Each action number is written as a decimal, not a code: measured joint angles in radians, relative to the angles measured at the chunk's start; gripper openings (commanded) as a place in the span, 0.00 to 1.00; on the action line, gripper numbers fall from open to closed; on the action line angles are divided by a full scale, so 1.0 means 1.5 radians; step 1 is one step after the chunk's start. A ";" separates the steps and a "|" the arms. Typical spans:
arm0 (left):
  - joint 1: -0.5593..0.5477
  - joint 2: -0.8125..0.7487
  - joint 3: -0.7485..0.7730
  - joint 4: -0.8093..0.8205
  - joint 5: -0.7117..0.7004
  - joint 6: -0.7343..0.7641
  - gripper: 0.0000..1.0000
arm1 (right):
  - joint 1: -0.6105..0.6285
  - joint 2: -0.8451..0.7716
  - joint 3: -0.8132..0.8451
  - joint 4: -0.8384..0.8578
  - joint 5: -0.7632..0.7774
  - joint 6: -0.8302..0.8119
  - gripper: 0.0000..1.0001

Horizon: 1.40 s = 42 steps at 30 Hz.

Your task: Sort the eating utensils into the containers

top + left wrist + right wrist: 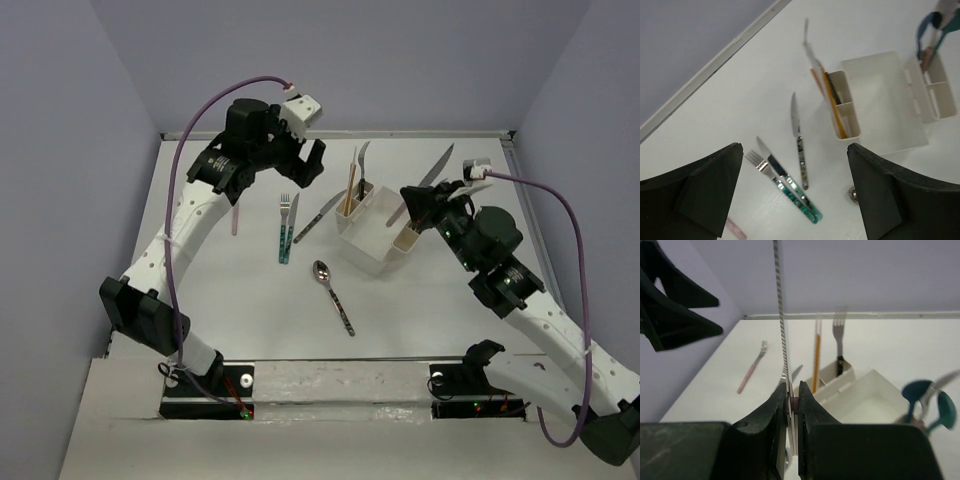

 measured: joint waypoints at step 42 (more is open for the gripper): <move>0.256 0.311 -0.123 0.093 -0.246 -0.007 0.70 | 0.000 -0.011 -0.131 -0.047 0.247 0.013 0.57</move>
